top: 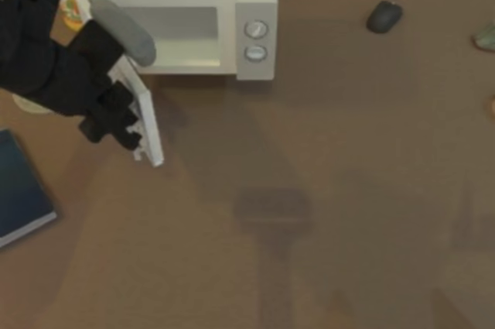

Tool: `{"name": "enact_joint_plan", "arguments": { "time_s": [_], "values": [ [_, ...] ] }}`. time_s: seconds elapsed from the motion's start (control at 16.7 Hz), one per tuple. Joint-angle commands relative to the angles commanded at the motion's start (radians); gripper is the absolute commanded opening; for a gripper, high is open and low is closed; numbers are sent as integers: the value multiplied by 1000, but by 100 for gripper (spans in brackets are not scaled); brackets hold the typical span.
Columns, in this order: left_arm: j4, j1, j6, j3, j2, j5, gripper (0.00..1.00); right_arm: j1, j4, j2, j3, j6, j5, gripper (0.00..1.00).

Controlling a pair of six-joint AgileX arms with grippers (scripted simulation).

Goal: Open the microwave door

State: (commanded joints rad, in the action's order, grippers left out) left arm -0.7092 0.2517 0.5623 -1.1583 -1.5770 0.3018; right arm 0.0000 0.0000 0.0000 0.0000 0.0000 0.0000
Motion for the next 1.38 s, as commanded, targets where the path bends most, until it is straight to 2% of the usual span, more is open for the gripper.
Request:
{"name": "enact_joint_plan", "arguments": {
  "time_s": [0.24, 0.78, 1.38],
  "values": [
    [-6, -4, 14, 1, -2, 7, 0, 0, 0, 0, 0, 0, 0, 100],
    [-83, -92, 218, -10, -2, 89, 0, 0, 0, 0, 0, 0, 0, 100],
    [-83, -93, 220, -10, -2, 90, 0, 0, 0, 0, 0, 0, 0, 100]
  ]
}}
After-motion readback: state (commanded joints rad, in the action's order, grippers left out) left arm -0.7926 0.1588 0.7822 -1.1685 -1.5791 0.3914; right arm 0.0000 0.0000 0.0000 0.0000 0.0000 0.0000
